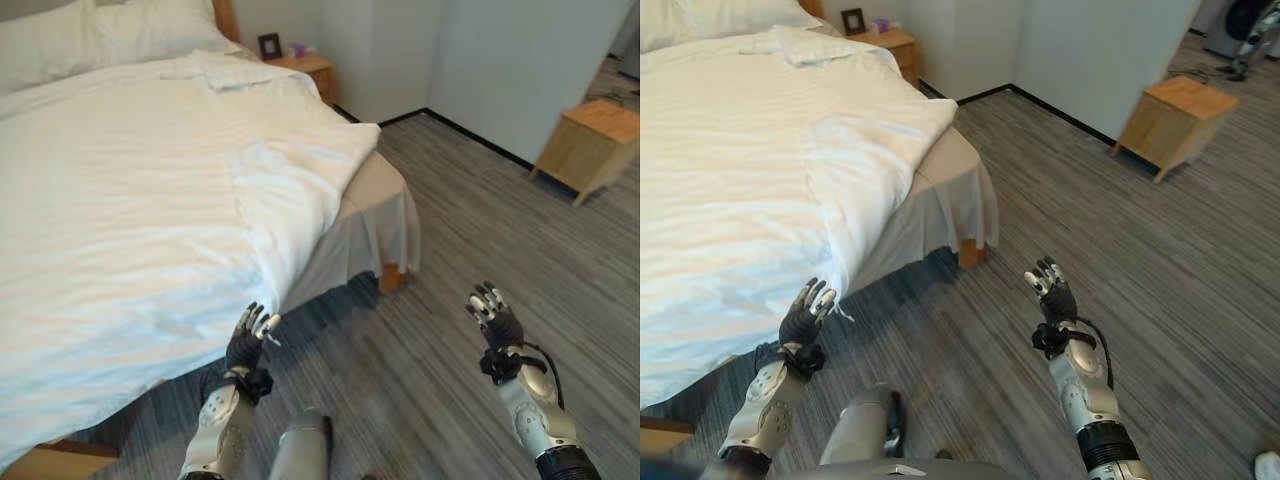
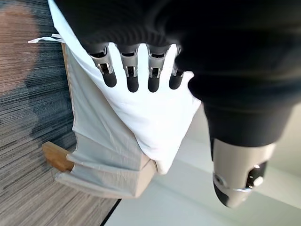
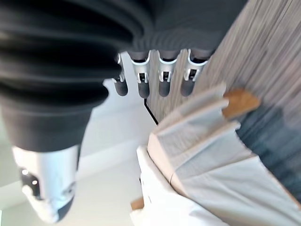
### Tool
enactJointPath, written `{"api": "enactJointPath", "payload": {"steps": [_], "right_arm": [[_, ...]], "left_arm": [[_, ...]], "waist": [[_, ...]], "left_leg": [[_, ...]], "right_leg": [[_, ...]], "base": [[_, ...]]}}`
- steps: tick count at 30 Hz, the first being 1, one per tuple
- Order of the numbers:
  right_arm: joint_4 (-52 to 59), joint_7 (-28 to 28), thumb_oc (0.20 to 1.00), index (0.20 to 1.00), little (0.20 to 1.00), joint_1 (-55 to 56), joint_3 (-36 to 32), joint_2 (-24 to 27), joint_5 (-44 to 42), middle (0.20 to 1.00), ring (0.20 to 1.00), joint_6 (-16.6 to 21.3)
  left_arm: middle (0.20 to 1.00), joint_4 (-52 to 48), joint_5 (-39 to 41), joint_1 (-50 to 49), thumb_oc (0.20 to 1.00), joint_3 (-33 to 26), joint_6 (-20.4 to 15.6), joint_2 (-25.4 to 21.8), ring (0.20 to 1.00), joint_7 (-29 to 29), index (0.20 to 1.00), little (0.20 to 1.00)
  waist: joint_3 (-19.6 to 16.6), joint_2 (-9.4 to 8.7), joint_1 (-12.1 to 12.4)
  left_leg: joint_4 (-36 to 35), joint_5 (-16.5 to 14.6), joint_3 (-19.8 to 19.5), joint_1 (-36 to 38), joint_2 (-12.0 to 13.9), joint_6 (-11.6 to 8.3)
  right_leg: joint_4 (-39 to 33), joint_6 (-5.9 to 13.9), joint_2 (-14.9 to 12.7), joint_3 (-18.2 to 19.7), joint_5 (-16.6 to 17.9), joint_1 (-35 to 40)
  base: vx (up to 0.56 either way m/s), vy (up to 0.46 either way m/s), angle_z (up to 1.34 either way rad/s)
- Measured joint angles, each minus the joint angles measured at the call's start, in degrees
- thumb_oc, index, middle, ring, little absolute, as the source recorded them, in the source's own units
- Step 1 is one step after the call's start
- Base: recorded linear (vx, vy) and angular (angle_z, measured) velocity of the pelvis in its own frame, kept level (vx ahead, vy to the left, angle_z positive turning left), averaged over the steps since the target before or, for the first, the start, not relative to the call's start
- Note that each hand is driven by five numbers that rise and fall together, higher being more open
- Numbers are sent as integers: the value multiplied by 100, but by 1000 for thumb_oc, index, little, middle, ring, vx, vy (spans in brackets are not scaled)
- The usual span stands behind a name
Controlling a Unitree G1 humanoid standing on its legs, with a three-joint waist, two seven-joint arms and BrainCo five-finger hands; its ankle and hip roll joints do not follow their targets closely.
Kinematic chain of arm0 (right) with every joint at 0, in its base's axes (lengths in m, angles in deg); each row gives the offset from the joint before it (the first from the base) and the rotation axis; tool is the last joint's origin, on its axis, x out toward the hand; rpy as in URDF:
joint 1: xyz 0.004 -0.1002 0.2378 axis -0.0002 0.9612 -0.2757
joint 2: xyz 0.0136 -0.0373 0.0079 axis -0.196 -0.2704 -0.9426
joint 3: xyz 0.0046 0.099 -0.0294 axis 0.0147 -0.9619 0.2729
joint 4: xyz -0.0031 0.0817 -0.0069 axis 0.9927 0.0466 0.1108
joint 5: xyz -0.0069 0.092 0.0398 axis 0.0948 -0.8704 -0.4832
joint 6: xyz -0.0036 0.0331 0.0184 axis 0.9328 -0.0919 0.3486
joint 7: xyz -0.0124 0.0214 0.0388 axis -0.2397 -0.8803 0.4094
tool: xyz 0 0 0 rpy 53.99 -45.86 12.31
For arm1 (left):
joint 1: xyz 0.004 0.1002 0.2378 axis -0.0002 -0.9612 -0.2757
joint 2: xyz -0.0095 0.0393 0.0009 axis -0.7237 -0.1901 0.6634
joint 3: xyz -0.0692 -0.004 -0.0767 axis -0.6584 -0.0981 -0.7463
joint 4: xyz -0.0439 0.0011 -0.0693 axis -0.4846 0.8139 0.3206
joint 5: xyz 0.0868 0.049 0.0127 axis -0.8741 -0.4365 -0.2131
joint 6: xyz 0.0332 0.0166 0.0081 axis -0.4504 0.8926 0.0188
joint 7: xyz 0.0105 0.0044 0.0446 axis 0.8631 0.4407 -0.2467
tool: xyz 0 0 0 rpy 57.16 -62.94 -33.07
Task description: Making the bed.
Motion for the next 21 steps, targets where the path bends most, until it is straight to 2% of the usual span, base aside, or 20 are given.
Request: {"api": "enactJointPath", "payload": {"steps": [1, 2, 3, 4, 5, 6, 7, 8, 9, 10, 11, 12, 13, 14, 15, 16, 17, 19, 20, 21], "right_arm": [[-160, -13, 1000, 1000, 1000, -142, 158, -34, 2, 1000, 1000, -7], [-164, -16, 1000, 1000, 1000, -222, 245, -80, 3, 1000, 1000, -31], [-14, 13, 1000, 1000, 1000, -248, 485, -266, 10, 1000, 1000, -10], [316, 19, 1000, 1000, 1000, -159, 605, -519, 12, 1000, 1000, 9], [365, 49, 1000, 1000, 1000, -123, 603, -540, 7, 1000, 1000, 11], [314, 82, 1000, 1000, 1000, -129, 609, -496, 6, 1000, 1000, -11], [303, 133, 1000, 1000, 1000, -205, 502, -410, 12, 1000, 1000, 9], [302, 135, 1000, 1000, 1000, -177, 471, -391, 12, 1000, 1000, 0], [358, 170, 1000, 1000, 1000, -36, 397, -332, 12, 1000, 1000, -8], [333, 172, 1000, 1000, 1000, 79, 341, -246, 15, 1000, 1000, -35], [320, 174, 1000, 1000, 1000, 199, 292, -166, 16, 1000, 1000, -40], [277, 174, 1000, 1000, 1000, 265, 265, -117, 16, 1000, 1000, -47], [287, 175, 1000, 1000, 1000, 352, 140, -178, 17, 1000, 1000, -50], [375, 179, 1000, 1000, 1000, 626, -149, -301, 17, 1000, 1000, -46], [274, 155, 1000, 1000, 1000, 596, -274, -284, 16, 1000, 1000, -41], [138, 120, 1000, 1000, 1000, 455, -349, -231, 15, 1000, 1000, -58], [115, 109, 1000, 1000, 1000, 305, -508, -187, 9, 1000, 1000, -44], [201, 120, 1000, 1000, 1000, 145, -514, -101, 10, 1000, 1000, 3], [243, 125, 1000, 1000, 1000, 27, -480, -58, 10, 1000, 1000, 18], [240, 128, 1000, 1000, 1000, -28, -426, -11, 10, 1000, 1000, 18]], "left_arm": [[1000, 7, -22, -78, 1000, -103, 10, 66, 1000, -30, 1000, 1000], [1000, -15, -24, -82, 1000, -117, 10, 119, 1000, -32, 1000, 1000], [1000, -218, -26, -302, 1000, -106, -15, 40, 1000, -23, 1000, 1000], [1000, -244, -38, -70, 1000, -146, 64, 60, 1000, -61, 1000, 1000], [1000, -193, -40, 41, 1000, -86, 62, 157, 1000, -90, 1000, 1000], [1000, -155, -53, 145, 1000, 102, 85, 163, 1000, -70, 1000, 1000], [1000, -122, -91, 470, 1000, 111, 22, 179, 1000, -88, 1000, 1000], [1000, -54, -128, 576, 1000, 103, 32, 144, 1000, -92, 1000, 1000], [1000, -124, -185, 587, 1000, 100, 63, 137, 1000, -72, 1000, 1000], [1000, -214, -204, 627, 1000, 87, 35, 119, 1000, -53, 1000, 1000], [1000, -219, -205, 633, 1000, 50, -16, 85, 1000, -41, 1000, 1000], [1000, -229, -207, 603, 1000, 32, -41, 59, 1000, -49, 1000, 1000], [1000, -147, -207, 557, 1000, 4, -53, -32, 1000, -69, 1000, 1000], [1000, 28, -208, 697, 1000, 147, -41, -184, 1000, -81, 1000, 1000], [1000, 76, -209, 700, 1000, 149, -39, -186, 1000, -88, 1000, 1000], [1000, 67, -221, 583, 1000, 204, -25, -220, 1000, -73, 1000, 1000], [1000, -19, -255, 358, 1000, 292, 9, -200, 1000, -55, 1000, 1000], [1000, -116, -266, 212, 1000, 292, 7, -176, 1000, 24, 1000, 1000], [1000, -111, -266, 179, 1000, 270, 8, -150, 1000, 36, 1000, 1000], [1000, -99, -266, 152, 1000, 264, 8, -132, 1000, 39, 1000, 1000]], "waist": [[-62, -2, 6], [-96, 88, 51], [-410, 493, 266], [-343, 68, 120], [-290, 166, -39], [-235, 307, -215], [-180, 453, -236], [-62, 516, -350], [-56, 586, -327], [-51, 615, -412], [-38, 532, -439], [-29, 416, -443], [-70, 306, -420], [-197, 61, -363], [-182, 11, -318], [-158, -1, -315], [-157, -1, -292], [-180, 64, -240], [-149, 121, -166], [-143, 152, -167]], "left_leg": [[-531, -23, 436, 189, -439, 157], [-341, -22, 752, 408, -552, 661], [-1165, -48, 355, 1624, -337, 1566], [-1157, -236, -12, 2059, -696, 1598], [-1184, -200, -191, 2286, -674, 1425], [-1228, -205, -653, 2593, -614, 1401], [-1165, -533, -1251, 2790, -430, 1113], [-1137, -556, -1612, 2973, -397, 1052], [-1148, -687, -2128, 3102, -313, 743], [-1098, -733, -2517, 3157, -224, 653], [-990, -744, -2536, 3246, -215, 615], [-963, -826, -2528, 3358, -193, 423], [-859, -943, -2868, 3346, -106, 234], [-578, -1016, -3287, 3109, -206, 127], [-338, -1079, -3291, 3009, -242, 33], [-201, -956, -3202, 2885, -172, -116], [-240, -815, -3358, 2797, 37, -81], [-413, -780, -3372, 2849, 257, -97], [-425, -721, -3322, 2734, 426, -134], [-520, -693, -3297, 2769, 565, -178]], "right_leg": [[29, 165, 71, -344, -102, 222], [364, 193, 211, -358, -127, 234], [2125, 519, 582, -489, -559, -161], [5884, 1654, -527, -966, 277, -1394], [6849, 1452, -797, -973, 400, -1764], [6802, 1095, -884, -675, 183, -2114], [6453, 810, -1172, -296, -141, -2888], [5698, 657, -1461, -342, -248, -2975], [5085, 760, -1626, -249, -273, -3078], [3919, 768, -1664, -66, -213, -2864], [2815, 851, -1669, 511, -41, -2558], [2314, 937, -1648, 820, 271, -2389], [1697, 1048, -1353, 1581, 577, -2109], [1109, 1150, -1165, 2513, 791, -1843], [1175, 1001, -1157, 2281, 636, -1824], [1313, 961, -1099, 2161, 641, -1860], [1409, 865, -950, 2146, 558, -1800], [1266, 611, -720, 2056, 424, -1722], [1225, 505, -625, 1953, 485, -1739], [1239, 499, -543, 1879, 481, -1771]], "base": [[406, 21, 25], [595, 181, -35], [405, 150, -24], [475, 136, 6], [307, -54, 115], [428, -253, 129], [472, -358, 163], [385, -384, 151], [188, -197, 183], [172, -312, 205], [139, -344, 205], [142, -345, 199], [87, -223, 201], [60, -214, 198], [72, -308, 160], [-37, -385, 127], [-54, -285, 99], [-118, -281, 57], [-169, -351, 24], [-167, -329, 30]]}}
